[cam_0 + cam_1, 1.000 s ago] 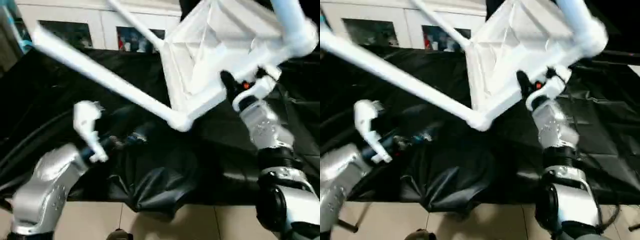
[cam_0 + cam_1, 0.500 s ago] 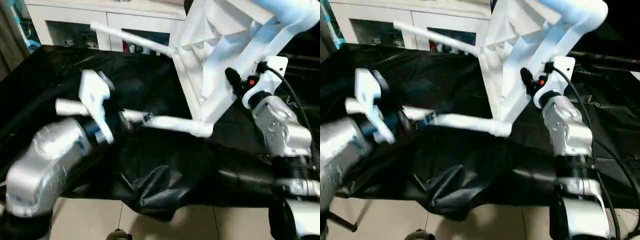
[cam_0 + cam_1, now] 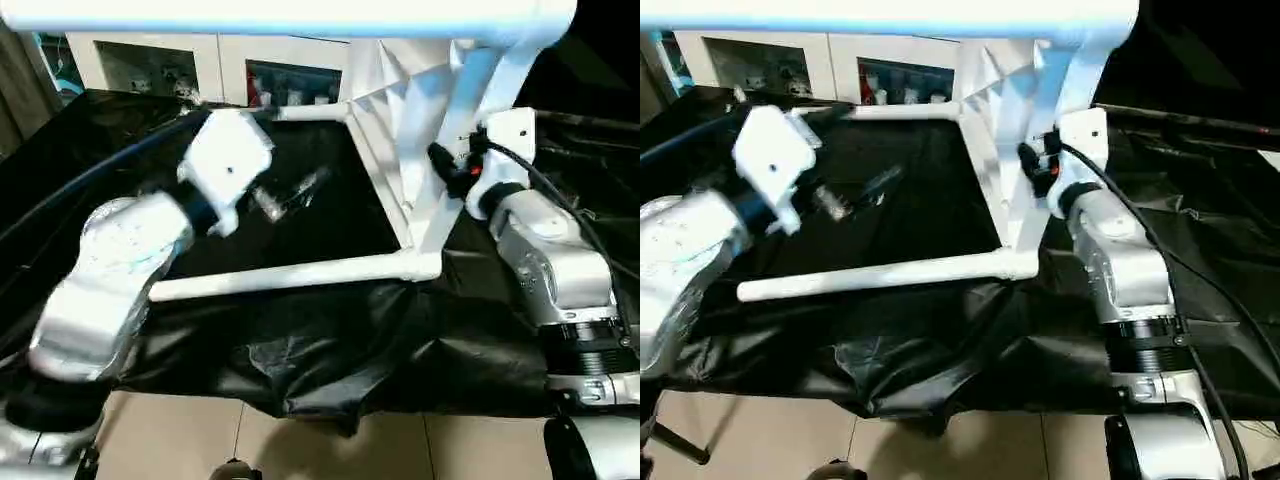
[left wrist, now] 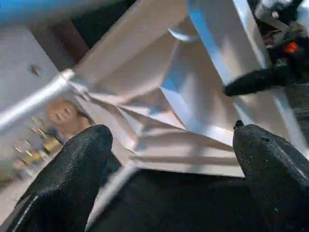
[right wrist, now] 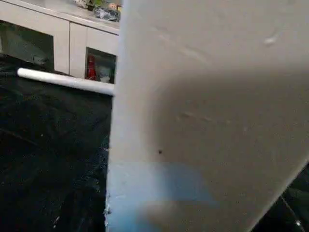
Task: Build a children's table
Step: Flip table
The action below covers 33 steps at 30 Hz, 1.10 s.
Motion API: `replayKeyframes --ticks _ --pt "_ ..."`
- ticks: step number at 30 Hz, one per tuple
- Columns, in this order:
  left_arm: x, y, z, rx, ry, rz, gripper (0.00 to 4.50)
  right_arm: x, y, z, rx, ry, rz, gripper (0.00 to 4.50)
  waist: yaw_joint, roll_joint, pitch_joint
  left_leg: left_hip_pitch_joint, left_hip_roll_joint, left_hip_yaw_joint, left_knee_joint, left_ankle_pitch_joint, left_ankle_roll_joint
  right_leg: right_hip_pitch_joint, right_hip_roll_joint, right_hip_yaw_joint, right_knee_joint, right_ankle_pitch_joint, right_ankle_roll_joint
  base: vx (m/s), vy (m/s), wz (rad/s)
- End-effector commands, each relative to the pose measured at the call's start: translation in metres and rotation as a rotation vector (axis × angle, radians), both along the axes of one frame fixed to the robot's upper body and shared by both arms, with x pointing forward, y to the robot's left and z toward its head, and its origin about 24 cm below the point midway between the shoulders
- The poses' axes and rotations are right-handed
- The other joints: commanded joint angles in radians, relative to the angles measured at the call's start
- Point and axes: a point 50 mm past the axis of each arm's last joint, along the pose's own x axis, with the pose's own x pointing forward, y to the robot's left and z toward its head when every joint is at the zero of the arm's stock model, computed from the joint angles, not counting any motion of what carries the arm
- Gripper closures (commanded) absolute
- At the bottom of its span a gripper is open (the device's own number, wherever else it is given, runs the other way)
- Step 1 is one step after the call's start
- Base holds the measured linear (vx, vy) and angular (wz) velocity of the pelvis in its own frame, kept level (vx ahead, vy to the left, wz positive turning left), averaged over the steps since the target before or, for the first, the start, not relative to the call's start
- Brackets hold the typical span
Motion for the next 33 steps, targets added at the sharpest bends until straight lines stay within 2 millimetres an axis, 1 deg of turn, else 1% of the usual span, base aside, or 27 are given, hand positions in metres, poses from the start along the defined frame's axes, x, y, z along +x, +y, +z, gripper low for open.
replayKeyframes --ticks 1,2,3,4,5,6,7,10,11,12,15,16,17,19,21,22,23,25,27,28,29,30,32,33 --pt "-0.004 -0.010 0.012 0.032 -0.105 -0.045 0.00 -0.004 -0.008 -0.027 -0.062 0.119 -0.040 1.84 -0.008 0.007 -0.060 0.039 0.046 -0.028 -0.077 -0.260 -0.103 0.025 -0.060 0.048 -0.075 -0.207 -0.081 0.000 0.000 0.00" --pt "-0.005 -0.013 0.015 0.034 -0.142 -0.060 0.00 -0.004 -0.008 -0.029 -0.076 0.123 -0.048 1.81 -0.009 0.009 -0.061 0.037 0.046 -0.029 -0.077 -0.253 -0.107 0.026 -0.060 0.048 -0.073 -0.195 -0.086 0.000 0.000 0.00" --pt "-0.006 -0.014 0.017 0.036 -0.162 -0.067 0.00 -0.004 -0.009 -0.031 -0.084 0.124 -0.052 1.62 -0.010 0.009 -0.061 0.037 0.046 -0.029 -0.077 -0.255 -0.110 0.026 -0.061 0.048 -0.072 -0.189 -0.088 0.000 0.000 0.00" --pt "-0.006 -0.015 0.018 0.037 -0.173 -0.072 0.00 -0.004 -0.009 -0.032 -0.088 0.124 -0.054 1.62 -0.010 0.006 -0.062 0.037 0.046 -0.029 -0.077 -0.262 -0.111 0.026 -0.061 0.047 -0.073 -0.186 -0.090 0.000 0.000 0.00" --pt "-0.008 -0.017 0.023 0.054 -0.241 -0.062 0.00 -0.005 -0.011 -0.037 -0.104 0.130 -0.058 1.62 -0.011 0.003 -0.063 0.036 0.046 -0.029 -0.076 -0.263 -0.109 0.027 -0.061 0.048 -0.072 -0.186 -0.092 0.000 0.000 0.00" --pt "-0.008 -0.018 0.026 0.064 -0.292 -0.048 0.00 -0.005 -0.012 -0.039 -0.108 0.132 -0.058 1.62 -0.010 0.003 -0.064 0.035 0.047 -0.029 -0.075 -0.259 -0.107 0.028 -0.062 0.048 -0.072 -0.182 -0.092 0.000 0.000 0.00" --pt "-0.008 -0.016 0.032 0.069 -0.367 -0.019 0.00 -0.006 -0.013 -0.043 -0.110 0.135 -0.057 1.62 -0.010 0.001 -0.063 0.035 0.047 -0.028 -0.074 -0.257 -0.103 0.027 -0.063 0.049 -0.072 -0.182 -0.090 0.000 0.000 0.00" --pt "-0.006 -0.012 0.040 0.073 -0.446 0.034 0.00 -0.008 -0.014 -0.046 -0.120 0.140 -0.053 1.62 -0.010 0.001 -0.065 0.034 0.047 -0.028 -0.072 -0.236 -0.093 0.028 -0.061 0.048 -0.069 -0.159 -0.091 0.000 0.000 0.00" --pt "-0.004 -0.008 0.043 0.089 -0.481 0.073 0.00 -0.008 -0.015 -0.047 -0.122 0.141 -0.051 1.62 -0.011 0.003 -0.065 0.034 0.047 -0.028 -0.072 -0.230 -0.093 0.029 -0.062 0.048 -0.066 -0.150 -0.096 0.000 0.000 0.00" --pt "-0.004 -0.008 0.043 0.089 -0.482 0.074 0.00 -0.008 -0.015 -0.047 -0.122 0.141 -0.051 1.62 -0.012 0.003 -0.065 0.033 0.047 -0.029 -0.073 -0.229 -0.092 0.029 -0.061 0.047 -0.066 -0.148 -0.098 0.000 0.000 0.00" --pt "0.000 0.001 0.052 0.131 -0.599 0.175 0.00 -0.007 -0.012 -0.045 -0.118 0.129 -0.038 1.62 -0.013 0.007 -0.064 0.036 0.047 -0.028 -0.071 -0.236 -0.091 0.026 -0.059 0.048 -0.066 -0.143 -0.104 0.000 0.000 0.00" --pt "0.000 0.001 0.052 0.132 -0.604 0.178 0.00 -0.007 -0.012 -0.045 -0.118 0.129 -0.038 1.62 -0.013 0.005 -0.065 0.037 0.047 -0.028 -0.071 -0.239 -0.090 0.026 -0.059 0.048 -0.067 -0.142 -0.104 0.000 0.000 0.00" --pt "-0.003 -0.001 0.056 0.134 -0.659 0.163 0.00 -0.007 -0.012 -0.045 -0.120 0.127 -0.035 1.62 -0.012 0.005 -0.065 0.036 0.048 -0.029 -0.072 -0.235 -0.089 0.028 -0.061 0.048 -0.065 -0.138 -0.108 0.000 0.000 0.00" --pt "-0.005 -0.006 0.050 0.135 -0.623 0.088 0.00 -0.006 -0.011 -0.044 -0.120 0.124 -0.036 1.62 -0.011 0.006 -0.065 0.036 0.048 -0.029 -0.072 -0.232 -0.090 0.027 -0.062 0.047 -0.065 -0.136 -0.117 0.000 0.000 0.00" --pt "-0.004 -0.010 0.035 0.166 -0.512 0.022 0.00 -0.005 -0.010 -0.043 -0.119 0.123 -0.032 1.62 -0.011 0.005 -0.065 0.036 0.047 -0.027 -0.071 -0.228 -0.091 0.026 -0.061 0.047 -0.062 -0.121 -0.127 0.000 0.000 0.00" --pt "-0.003 -0.012 0.025 0.203 -0.461 -0.005 0.00 -0.004 -0.010 -0.043 -0.121 0.121 -0.031 1.62 -0.010 0.005 -0.065 0.037 0.046 -0.027 -0.072 -0.231 -0.090 0.025 -0.063 0.047 -0.063 -0.129 -0.131 0.000 0.000 0.00" --pt "-0.004 -0.014 0.010 0.230 -0.375 -0.047 0.00 -0.003 -0.009 -0.042 -0.122 0.119 -0.028 1.62 -0.011 0.005 -0.063 0.036 0.047 -0.026 -0.073 -0.241 -0.091 0.024 -0.063 0.048 -0.064 -0.150 -0.130 0.000 0.000 0.00" --pt "-0.005 -0.017 0.004 0.224 -0.352 -0.064 0.00 -0.003 -0.008 -0.042 -0.124 0.117 -0.025 1.62 -0.011 0.007 -0.062 0.038 0.048 -0.026 -0.074 -0.264 -0.093 0.021 -0.063 0.049 -0.068 -0.178 -0.125 0.000 0.000 0.00" --pt "-0.006 -0.018 0.006 0.210 -0.377 -0.063 0.00 -0.002 -0.007 -0.041 -0.126 0.117 -0.023 1.62 -0.010 0.009 -0.063 0.043 0.049 -0.027 -0.076 -0.284 -0.099 0.018 -0.061 0.048 -0.070 -0.185 -0.123 0.000 0.000 0.00" --pt "-0.006 -0.019 0.007 0.204 -0.389 -0.062 0.00 -0.002 -0.007 -0.041 -0.126 0.117 -0.023 1.62 -0.011 0.008 -0.062 0.042 0.049 -0.028 -0.076 -0.287 -0.101 0.019 -0.061 0.048 -0.070 -0.182 -0.123 0.000 0.000 0.00" --pt "-0.007 -0.021 0.016 0.163 -0.443 -0.063 0.00 -0.002 -0.007 -0.041 -0.128 0.117 -0.022 1.62 -0.010 0.007 -0.062 0.042 0.049 -0.028 -0.076 -0.293 -0.102 0.020 -0.061 0.048 -0.071 -0.183 -0.123 0.000 0.000 0.00" --pt "-0.008 -0.022 0.022 0.148 -0.486 -0.052 0.00 -0.002 -0.007 -0.041 -0.129 0.117 -0.020 1.62 -0.011 0.003 -0.062 0.040 0.049 -0.028 -0.075 -0.287 -0.099 0.022 -0.062 0.048 -0.070 -0.175 -0.123 0.000 0.000 0.00" --pt "-0.010 -0.022 0.036 0.113 -0.585 -0.027 0.00 -0.001 -0.007 -0.041 -0.132 0.116 -0.017 1.62 -0.012 0.002 -0.063 0.036 0.049 -0.029 -0.075 -0.276 -0.093 0.026 -0.063 0.048 -0.070 -0.172 -0.119 0.000 0.000 0.00" --pt "-0.010 -0.022 0.039 0.106 -0.608 -0.023 0.00 -0.001 -0.007 -0.041 -0.132 0.116 -0.017 1.62 -0.012 0.001 -0.063 0.036 0.049 -0.029 -0.073 -0.267 -0.090 0.026 -0.064 0.048 -0.070 -0.169 -0.117 0.000 0.000 0.00"
